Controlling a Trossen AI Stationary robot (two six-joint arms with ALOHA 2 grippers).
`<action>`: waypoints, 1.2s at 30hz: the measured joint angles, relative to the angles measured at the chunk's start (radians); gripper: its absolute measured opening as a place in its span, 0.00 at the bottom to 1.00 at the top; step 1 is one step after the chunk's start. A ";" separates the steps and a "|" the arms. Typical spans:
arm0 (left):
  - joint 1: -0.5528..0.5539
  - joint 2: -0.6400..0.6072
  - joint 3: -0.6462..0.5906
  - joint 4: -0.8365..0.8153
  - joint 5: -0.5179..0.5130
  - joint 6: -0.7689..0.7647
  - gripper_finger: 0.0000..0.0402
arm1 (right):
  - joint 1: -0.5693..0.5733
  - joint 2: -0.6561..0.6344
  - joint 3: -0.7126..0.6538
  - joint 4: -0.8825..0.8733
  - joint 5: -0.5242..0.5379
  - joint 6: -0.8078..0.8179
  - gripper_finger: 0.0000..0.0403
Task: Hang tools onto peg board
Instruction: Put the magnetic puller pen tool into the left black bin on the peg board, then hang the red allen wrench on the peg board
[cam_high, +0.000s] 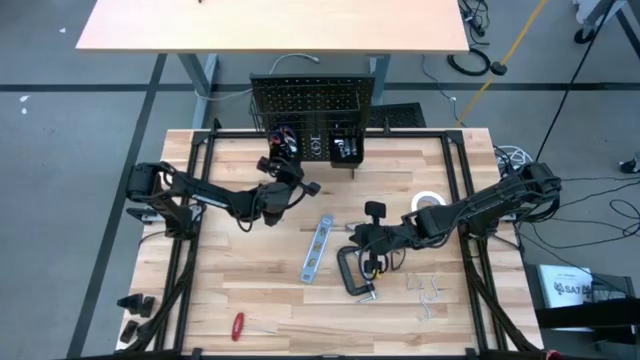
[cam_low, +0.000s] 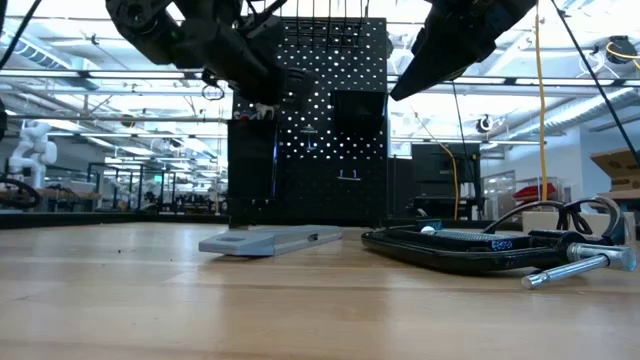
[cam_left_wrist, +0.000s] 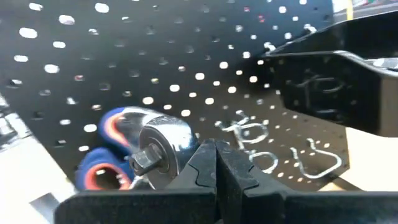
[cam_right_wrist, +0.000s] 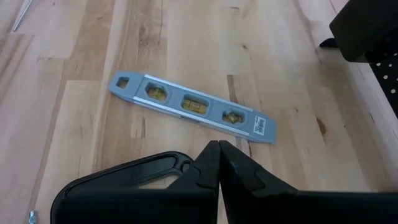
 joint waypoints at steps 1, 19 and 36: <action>-0.004 -0.006 0.000 -0.005 -0.022 0.001 0.00 | 0.000 0.000 0.000 -0.002 0.000 0.000 0.00; -0.091 -0.160 -0.002 -0.214 -0.222 -0.005 0.00 | 0.003 0.000 0.000 -0.002 0.000 0.002 0.00; -0.461 -0.401 -0.002 -0.251 -0.238 0.149 0.00 | 0.003 0.000 0.000 -0.003 0.000 0.002 0.00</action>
